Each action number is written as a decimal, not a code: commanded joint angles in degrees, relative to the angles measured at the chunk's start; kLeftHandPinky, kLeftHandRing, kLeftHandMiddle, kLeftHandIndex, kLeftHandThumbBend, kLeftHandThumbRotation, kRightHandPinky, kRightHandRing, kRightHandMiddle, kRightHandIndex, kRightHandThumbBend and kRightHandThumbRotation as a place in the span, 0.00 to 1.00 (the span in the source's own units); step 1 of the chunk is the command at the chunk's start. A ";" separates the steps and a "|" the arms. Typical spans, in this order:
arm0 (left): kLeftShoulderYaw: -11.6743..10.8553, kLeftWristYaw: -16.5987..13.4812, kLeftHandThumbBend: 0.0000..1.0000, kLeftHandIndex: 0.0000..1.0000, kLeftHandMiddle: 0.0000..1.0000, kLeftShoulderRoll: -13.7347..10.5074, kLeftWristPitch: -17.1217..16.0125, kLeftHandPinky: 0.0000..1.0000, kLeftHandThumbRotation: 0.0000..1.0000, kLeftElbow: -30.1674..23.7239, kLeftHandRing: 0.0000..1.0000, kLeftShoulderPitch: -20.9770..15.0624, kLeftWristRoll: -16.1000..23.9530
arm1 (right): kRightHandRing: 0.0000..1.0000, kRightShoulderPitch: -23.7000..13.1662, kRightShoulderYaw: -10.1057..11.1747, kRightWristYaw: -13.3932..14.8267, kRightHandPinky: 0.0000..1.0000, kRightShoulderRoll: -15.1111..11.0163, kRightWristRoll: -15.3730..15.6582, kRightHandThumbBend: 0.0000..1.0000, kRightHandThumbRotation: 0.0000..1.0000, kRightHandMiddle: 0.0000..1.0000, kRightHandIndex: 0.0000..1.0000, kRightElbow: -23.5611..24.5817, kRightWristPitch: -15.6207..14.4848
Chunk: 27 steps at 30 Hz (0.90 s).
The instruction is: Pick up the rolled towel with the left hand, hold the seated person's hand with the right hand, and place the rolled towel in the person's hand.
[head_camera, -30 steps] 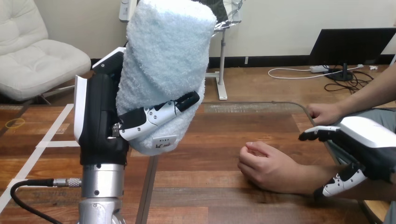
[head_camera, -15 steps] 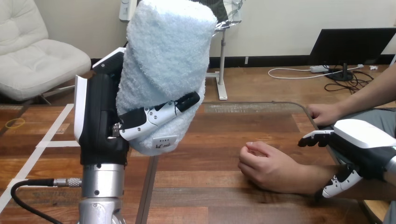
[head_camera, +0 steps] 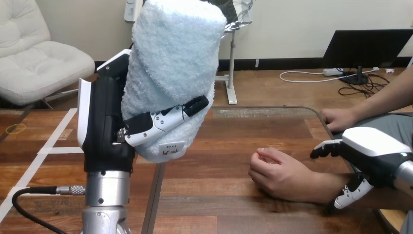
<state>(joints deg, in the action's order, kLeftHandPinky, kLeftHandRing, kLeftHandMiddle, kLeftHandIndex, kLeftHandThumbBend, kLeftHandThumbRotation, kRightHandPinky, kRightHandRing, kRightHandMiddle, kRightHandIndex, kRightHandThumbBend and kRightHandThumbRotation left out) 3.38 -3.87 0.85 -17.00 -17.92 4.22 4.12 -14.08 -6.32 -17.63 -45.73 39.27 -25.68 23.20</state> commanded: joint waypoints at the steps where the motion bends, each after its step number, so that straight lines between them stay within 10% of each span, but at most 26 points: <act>1: -0.54 0.15 0.51 0.34 0.29 0.49 -1.27 0.16 0.00 -0.53 0.23 -4.44 -0.99 | 0.82 -5.06 -1.73 1.14 0.78 -1.29 1.34 1.00 0.24 0.82 0.81 -1.91 -1.08; 27: -0.95 -0.08 0.52 0.34 0.29 0.57 -2.24 0.16 0.00 -0.46 0.22 -4.64 -1.00 | 0.83 -9.75 -8.04 0.09 0.66 0.22 4.04 1.00 0.25 0.84 0.82 -8.34 -7.05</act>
<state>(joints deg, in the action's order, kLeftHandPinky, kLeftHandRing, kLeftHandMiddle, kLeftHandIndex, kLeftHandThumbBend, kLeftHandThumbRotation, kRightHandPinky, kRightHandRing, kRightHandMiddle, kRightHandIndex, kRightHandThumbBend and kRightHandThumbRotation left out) 3.24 -3.74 0.86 -17.21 -17.75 3.90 3.96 -20.09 -13.16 -17.74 -45.69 42.71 -32.15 17.98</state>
